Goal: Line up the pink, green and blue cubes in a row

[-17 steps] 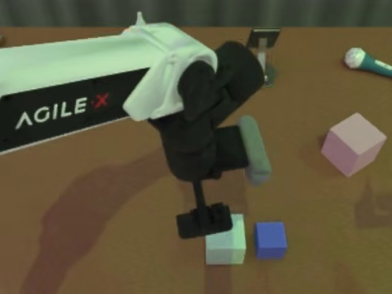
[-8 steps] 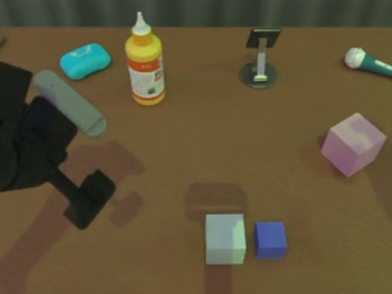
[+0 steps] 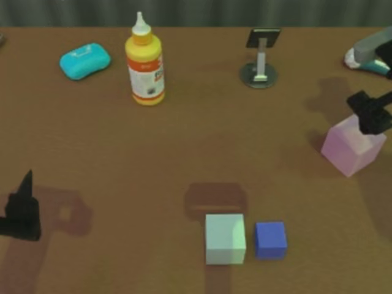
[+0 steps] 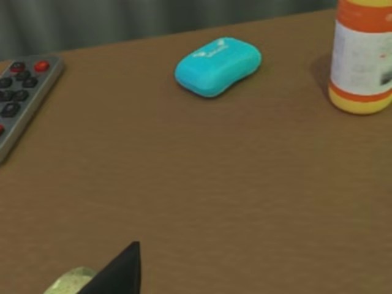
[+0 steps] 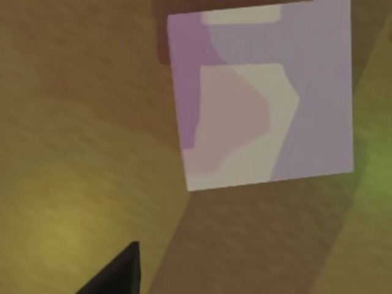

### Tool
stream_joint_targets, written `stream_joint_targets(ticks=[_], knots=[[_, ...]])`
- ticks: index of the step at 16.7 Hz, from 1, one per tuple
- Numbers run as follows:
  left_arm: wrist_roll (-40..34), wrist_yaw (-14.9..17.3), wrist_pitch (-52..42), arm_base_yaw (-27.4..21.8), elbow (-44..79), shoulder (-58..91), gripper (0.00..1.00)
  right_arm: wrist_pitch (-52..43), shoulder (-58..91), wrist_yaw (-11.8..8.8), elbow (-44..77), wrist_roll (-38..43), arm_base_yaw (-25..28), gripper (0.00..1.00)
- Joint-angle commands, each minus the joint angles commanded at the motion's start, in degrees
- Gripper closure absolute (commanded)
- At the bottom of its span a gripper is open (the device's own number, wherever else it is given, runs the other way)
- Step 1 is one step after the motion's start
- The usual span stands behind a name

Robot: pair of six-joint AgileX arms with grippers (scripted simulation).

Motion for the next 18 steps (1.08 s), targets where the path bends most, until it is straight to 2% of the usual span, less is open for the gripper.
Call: stream_joint_targets(ticks=[4,7,14,18], knots=[[-4.48,0.35,8.53,5.23,-8.86,-12.29,0.00,-7.36,13.24,-0.23,12.50,-2.69,1.12,0.00],[-6.27,0.59,12.17,7.14,-11.73,-17.32,0.00,-9.98,18.29,-0.38,17.40,-3.71,1.51,0.00],[-6.45,0.61,12.58,7.34,-12.06,-17.88,0.00,-9.96,18.75,-0.36,17.58,-3.79,1.25,0.00],[-6.45,0.61,12.58,7.34,-12.06,-17.88,0.00,-3.46,20.78,-0.37,13.07,-3.82,1.50,0.00]])
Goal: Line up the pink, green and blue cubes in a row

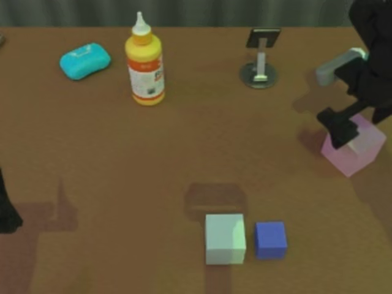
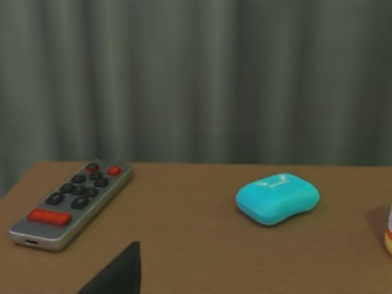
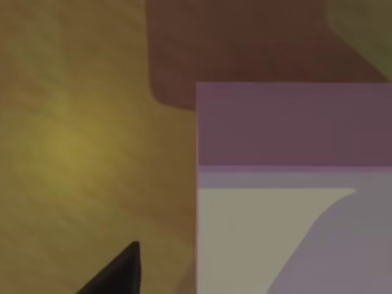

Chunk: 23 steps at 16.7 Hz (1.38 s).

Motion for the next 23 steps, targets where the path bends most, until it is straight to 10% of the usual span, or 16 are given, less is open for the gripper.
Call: stream_joint_targets(ticks=[9,23], knots=[[0.00,0.00,0.00,0.00,0.00,0.00,0.00,10.77,3.79,0.04,-6.98,0.17,0.14,0.00],[0.00,0.00,0.00,0.00,0.00,0.00,0.00,10.77,3.79,0.04,-6.98,0.17,0.14,1.00]])
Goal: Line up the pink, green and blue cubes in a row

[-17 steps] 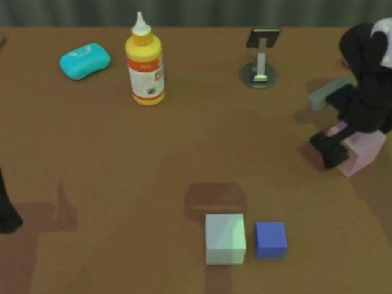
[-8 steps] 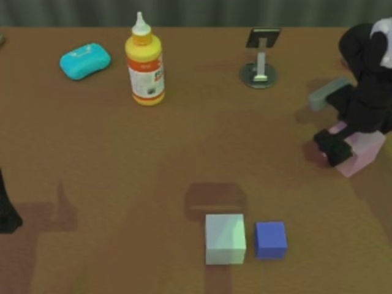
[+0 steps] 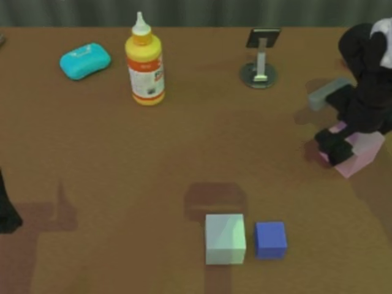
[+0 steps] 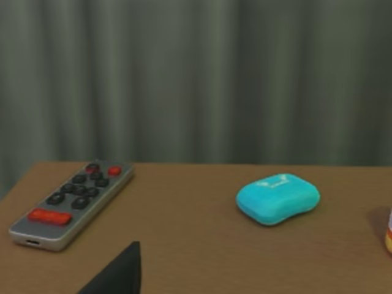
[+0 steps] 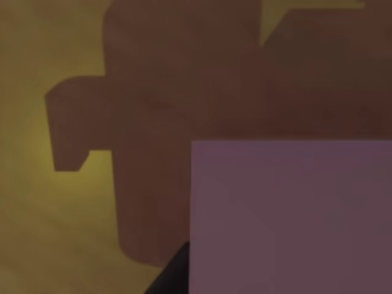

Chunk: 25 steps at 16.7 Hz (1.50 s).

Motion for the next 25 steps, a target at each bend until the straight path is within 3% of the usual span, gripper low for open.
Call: stream_joint_targets(ticks=[9,16,22,25], knots=[[0.00,0.00,0.00,0.00,0.00,0.00,0.00,-0.42,-0.49,-0.08,0.23,0.09,-0.09,1.00],[0.00,0.00,0.00,0.00,0.00,0.00,0.00,-12.86,-4.72,-0.13,8.06,0.00,0.31,1.00],[0.00,0.00,0.00,0.00,0.00,0.00,0.00,-13.61,-5.10,-0.14,8.60,0.17,0.13,1.00],[0.00,0.00,0.00,0.00,0.00,0.00,0.00,-14.36,-4.18,-0.11,10.25,3.89,2.74,1.00]])
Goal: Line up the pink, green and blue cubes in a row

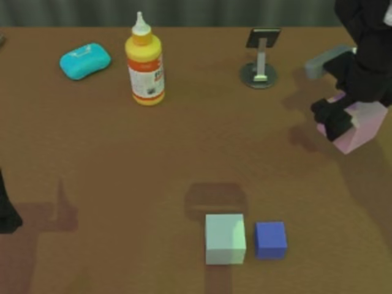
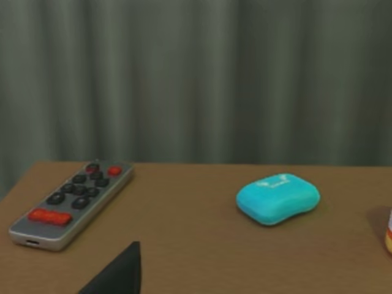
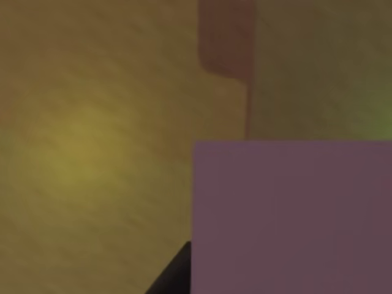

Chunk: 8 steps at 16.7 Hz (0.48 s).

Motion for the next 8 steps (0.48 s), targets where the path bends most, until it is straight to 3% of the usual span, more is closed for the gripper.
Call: stream_joint_targets(ticks=[4,8], knots=[[0.00,0.00,0.00,0.00,0.00,0.00,0.00,-2.37,2.69,0.12,4.66,12.78,7.87,1.00],[0.00,0.00,0.00,0.00,0.00,0.00,0.00,-5.53,5.73,0.10,9.64,31.79,18.61,1.00]])
